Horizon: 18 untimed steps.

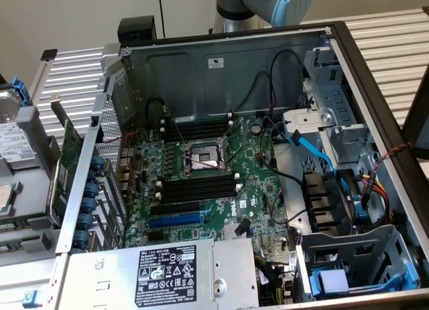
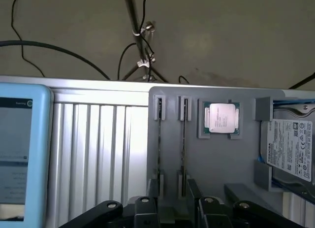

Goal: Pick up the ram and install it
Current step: 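Pick up the ram and move it above insertion slot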

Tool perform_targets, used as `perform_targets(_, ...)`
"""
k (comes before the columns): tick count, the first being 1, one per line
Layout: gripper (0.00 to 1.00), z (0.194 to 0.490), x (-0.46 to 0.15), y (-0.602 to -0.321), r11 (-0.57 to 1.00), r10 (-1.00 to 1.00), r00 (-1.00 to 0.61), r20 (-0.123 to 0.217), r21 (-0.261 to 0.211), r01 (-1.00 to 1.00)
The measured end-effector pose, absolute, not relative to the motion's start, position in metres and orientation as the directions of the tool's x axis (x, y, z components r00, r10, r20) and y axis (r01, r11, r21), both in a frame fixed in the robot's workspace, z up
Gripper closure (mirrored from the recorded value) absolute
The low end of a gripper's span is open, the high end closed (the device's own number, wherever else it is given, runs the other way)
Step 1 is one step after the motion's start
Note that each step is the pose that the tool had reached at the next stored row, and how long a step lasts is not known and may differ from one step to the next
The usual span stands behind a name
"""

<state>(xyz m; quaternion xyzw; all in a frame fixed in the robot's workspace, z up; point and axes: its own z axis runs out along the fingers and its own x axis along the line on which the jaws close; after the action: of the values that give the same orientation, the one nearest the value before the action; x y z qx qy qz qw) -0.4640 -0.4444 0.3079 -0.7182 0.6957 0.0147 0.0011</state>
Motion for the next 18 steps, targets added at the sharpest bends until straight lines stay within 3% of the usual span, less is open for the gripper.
perform_targets(11, 0.64, 0.299, -0.460, -0.448, -0.033, -0.999, 0.031, -0.024, 0.073, -0.997)
perform_targets(18, 0.64, 0.286, -0.459, -0.448, -0.035, -0.999, 0.033, -0.025, 0.073, -0.997)
